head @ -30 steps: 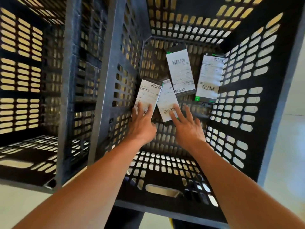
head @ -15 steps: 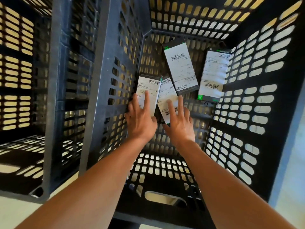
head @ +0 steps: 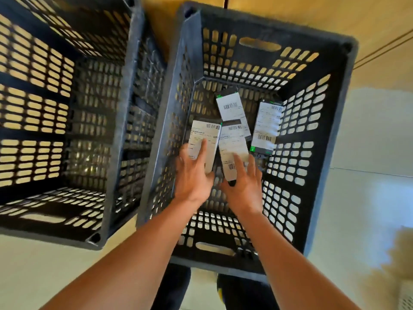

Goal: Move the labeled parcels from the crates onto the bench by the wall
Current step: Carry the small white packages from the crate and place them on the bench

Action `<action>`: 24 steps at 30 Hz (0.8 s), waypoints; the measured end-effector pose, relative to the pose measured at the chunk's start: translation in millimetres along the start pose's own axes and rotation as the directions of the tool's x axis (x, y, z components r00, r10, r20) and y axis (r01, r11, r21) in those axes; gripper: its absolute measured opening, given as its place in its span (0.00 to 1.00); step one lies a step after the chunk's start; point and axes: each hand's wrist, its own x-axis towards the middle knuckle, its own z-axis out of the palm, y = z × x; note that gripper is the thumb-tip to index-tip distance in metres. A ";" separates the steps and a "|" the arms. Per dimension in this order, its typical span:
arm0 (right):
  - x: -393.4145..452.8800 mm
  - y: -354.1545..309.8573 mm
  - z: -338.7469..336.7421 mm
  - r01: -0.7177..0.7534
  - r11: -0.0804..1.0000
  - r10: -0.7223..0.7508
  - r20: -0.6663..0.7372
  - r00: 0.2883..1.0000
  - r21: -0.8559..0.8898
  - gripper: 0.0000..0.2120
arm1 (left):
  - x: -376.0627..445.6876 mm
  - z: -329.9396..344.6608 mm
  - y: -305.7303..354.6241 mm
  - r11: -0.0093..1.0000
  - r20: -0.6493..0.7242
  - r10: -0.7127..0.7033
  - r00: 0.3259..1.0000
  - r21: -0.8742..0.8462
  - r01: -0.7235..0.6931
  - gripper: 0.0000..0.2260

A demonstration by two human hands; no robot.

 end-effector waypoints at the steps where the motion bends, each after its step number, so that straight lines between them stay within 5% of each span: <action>1: -11.8 -6.9 -15.1 -0.017 1.000 0.017 -0.023 1.000 0.023 0.38 | -12.8 -14.9 7.3 1.000 0.007 0.016 1.000 0.002 -0.016 0.42; 9: -117.7 -79.5 -172.0 -0.085 0.989 0.109 -0.202 0.973 0.122 0.32 | -119.2 -170.8 73.2 0.989 -0.065 0.145 0.987 -0.009 -0.146 0.39; 24: -313.9 -301.0 -382.5 0.376 0.926 -0.358 -0.260 0.897 0.023 0.31 | -334.6 -491.7 75.3 0.998 -0.325 -0.021 0.946 -0.069 -0.002 0.34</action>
